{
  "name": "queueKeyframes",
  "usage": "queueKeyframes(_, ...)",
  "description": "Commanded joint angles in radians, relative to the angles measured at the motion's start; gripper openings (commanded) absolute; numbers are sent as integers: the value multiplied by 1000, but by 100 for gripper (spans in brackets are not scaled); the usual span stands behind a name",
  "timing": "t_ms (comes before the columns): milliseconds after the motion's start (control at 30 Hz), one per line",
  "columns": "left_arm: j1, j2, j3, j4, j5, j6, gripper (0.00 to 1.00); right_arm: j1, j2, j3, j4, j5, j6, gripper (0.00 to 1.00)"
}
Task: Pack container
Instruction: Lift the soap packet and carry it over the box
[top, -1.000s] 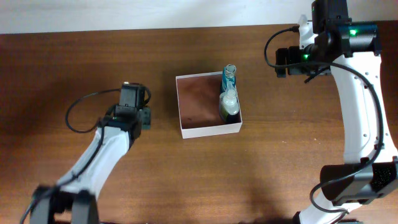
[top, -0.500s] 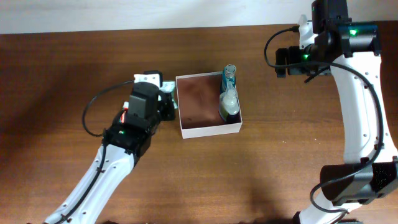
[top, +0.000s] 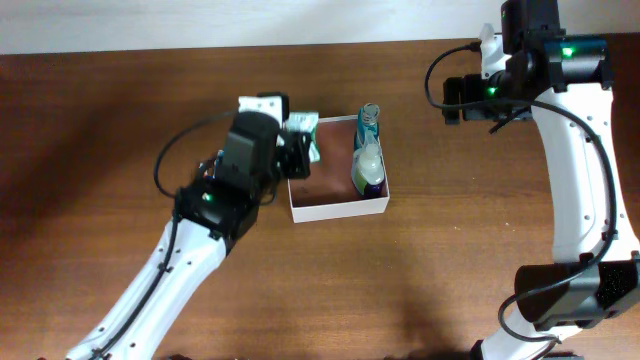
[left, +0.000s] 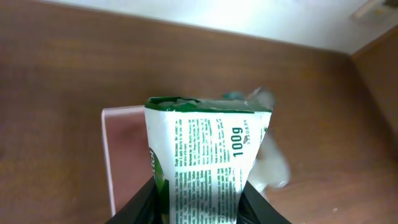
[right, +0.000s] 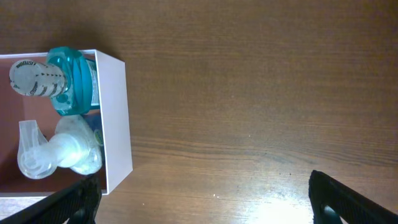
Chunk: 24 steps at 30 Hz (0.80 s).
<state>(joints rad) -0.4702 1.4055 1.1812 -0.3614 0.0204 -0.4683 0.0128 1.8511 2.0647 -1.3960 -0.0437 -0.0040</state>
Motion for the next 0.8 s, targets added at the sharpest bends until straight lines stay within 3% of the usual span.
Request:
queueKeyframes(0,-1,55,77,-32,14,13,33,-2,-10,15,0,-5,2,98)
queueKeyframes(400,-48,278,77,6,10,13,33,-2,-10,15,0,-5,2,98)
queueKeyframes(600,-68,324,77,8,-107,13,33,-2,-10,15,0,-5,2,98)
queueKeyframes(767,-84,344,77,8,-116,13,33,-2,-10,15,0,-5,2,98)
